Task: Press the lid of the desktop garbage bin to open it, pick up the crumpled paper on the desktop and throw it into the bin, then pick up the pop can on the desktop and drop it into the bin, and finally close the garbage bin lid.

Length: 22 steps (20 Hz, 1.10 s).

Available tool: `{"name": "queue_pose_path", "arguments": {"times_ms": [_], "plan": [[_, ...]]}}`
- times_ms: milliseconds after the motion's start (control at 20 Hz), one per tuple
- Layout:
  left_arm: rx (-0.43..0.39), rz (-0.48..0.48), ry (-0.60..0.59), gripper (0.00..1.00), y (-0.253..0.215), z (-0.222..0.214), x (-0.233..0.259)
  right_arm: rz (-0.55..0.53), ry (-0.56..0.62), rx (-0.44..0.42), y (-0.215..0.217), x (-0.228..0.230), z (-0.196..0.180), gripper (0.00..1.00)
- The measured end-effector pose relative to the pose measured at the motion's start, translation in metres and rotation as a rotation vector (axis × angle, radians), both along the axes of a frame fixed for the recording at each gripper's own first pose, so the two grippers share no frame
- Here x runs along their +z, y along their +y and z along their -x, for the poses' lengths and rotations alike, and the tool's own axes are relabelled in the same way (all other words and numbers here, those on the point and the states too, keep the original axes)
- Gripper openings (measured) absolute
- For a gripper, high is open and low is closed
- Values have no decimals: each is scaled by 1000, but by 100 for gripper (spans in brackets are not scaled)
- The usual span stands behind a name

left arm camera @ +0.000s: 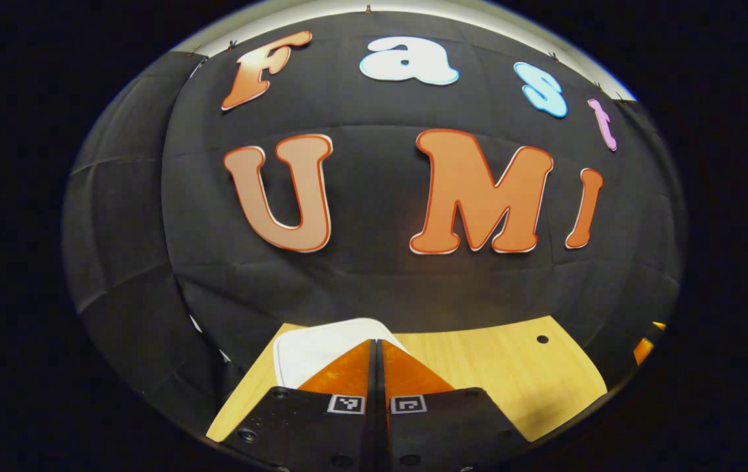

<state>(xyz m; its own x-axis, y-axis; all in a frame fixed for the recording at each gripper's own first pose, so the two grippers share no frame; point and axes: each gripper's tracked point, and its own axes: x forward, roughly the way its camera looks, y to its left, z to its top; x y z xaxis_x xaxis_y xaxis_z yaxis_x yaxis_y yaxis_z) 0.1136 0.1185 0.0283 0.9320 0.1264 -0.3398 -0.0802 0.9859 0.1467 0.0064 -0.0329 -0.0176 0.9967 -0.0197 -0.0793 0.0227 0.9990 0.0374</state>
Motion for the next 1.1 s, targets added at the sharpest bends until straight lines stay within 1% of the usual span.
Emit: {"name": "queue_pose_path", "arguments": {"times_ms": [200, 350, 450, 600, 750, 850, 950, 1100], "plan": [[26, -14, 101, 0, 19, -14, -46, 20, 24, -22, -8, -8, -2, 94], [40, -20, 152, 0, 29, -22, -75, 8, 39, -22, -8, -14, -4, 94], [57, -3, 173, 0, 38, -22, -86, 4, 53, -23, -9, -19, -6, 94], [70, 65, 212, 0, 39, -21, -106, 1, 63, -26, -9, -22, -8, 94], [81, 67, 222, 0, 45, -19, -115, -2, 63, -21, -7, -22, -8, 94], [93, 98, 230, 0, 46, -16, -118, -35, 50, 2, -1, -18, -8, 94], [91, 116, 219, 0, 47, -19, -119, -51, 47, 3, 0, -18, -8, 94], [103, 93, 232, 0, 48, -16, -126, -66, 48, 4, 1, -19, -8, 94]]}}
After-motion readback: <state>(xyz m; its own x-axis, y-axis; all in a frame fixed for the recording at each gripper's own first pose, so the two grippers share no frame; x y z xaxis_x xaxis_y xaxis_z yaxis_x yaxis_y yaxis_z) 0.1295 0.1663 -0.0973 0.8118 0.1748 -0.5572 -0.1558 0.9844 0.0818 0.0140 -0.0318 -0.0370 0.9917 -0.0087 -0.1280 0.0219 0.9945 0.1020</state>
